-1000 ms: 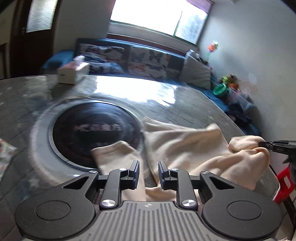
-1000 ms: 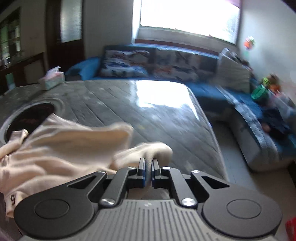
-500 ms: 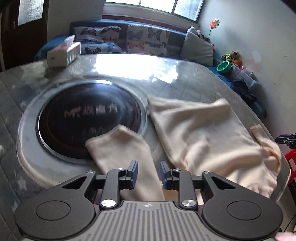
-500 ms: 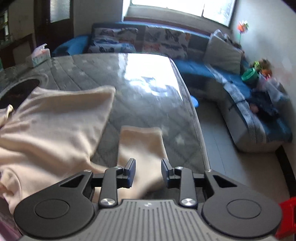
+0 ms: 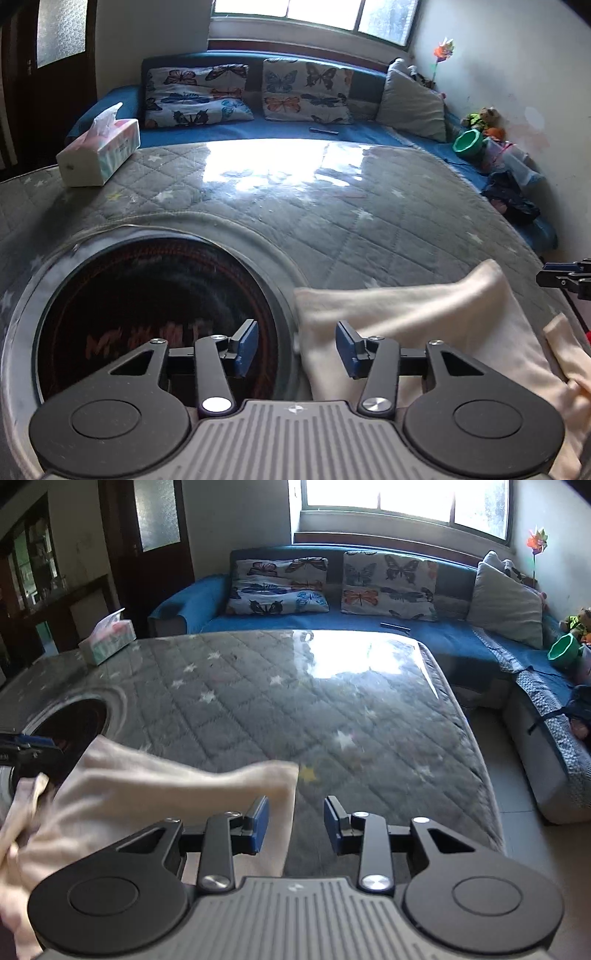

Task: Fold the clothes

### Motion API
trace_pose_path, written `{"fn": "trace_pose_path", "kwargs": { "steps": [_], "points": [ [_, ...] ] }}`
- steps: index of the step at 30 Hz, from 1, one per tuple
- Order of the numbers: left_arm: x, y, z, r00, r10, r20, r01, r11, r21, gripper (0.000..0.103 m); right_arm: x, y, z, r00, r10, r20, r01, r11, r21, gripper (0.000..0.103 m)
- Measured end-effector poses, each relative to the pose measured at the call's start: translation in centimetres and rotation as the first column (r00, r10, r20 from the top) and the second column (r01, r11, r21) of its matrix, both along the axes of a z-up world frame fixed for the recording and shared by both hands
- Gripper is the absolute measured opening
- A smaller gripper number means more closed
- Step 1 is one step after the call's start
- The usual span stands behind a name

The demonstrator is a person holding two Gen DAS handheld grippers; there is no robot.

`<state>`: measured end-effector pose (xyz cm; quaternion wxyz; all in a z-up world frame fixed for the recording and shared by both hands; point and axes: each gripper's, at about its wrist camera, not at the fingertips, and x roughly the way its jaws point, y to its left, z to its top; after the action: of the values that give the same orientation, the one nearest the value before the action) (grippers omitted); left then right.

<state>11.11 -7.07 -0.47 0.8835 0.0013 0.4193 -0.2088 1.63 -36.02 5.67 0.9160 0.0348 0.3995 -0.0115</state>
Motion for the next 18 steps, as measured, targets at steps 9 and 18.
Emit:
{"fn": "trace_pose_path", "kwargs": {
  "steps": [9, 18],
  "points": [
    [3.8, -1.8, -2.2, 0.999, 0.0, -0.032, 0.001, 1.0, 0.007, 0.051, 6.0, -0.1, -3.5, 0.997, 0.04, -0.07, -0.036, 0.998, 0.046, 0.034],
    [3.9, -2.3, -2.7, 0.998, -0.068, 0.004, 0.068, 0.998, -0.011, 0.009, 6.6, -0.5, -4.5, 0.993, 0.057, -0.104, -0.048, 0.995, 0.087, 0.034]
  ]
}}
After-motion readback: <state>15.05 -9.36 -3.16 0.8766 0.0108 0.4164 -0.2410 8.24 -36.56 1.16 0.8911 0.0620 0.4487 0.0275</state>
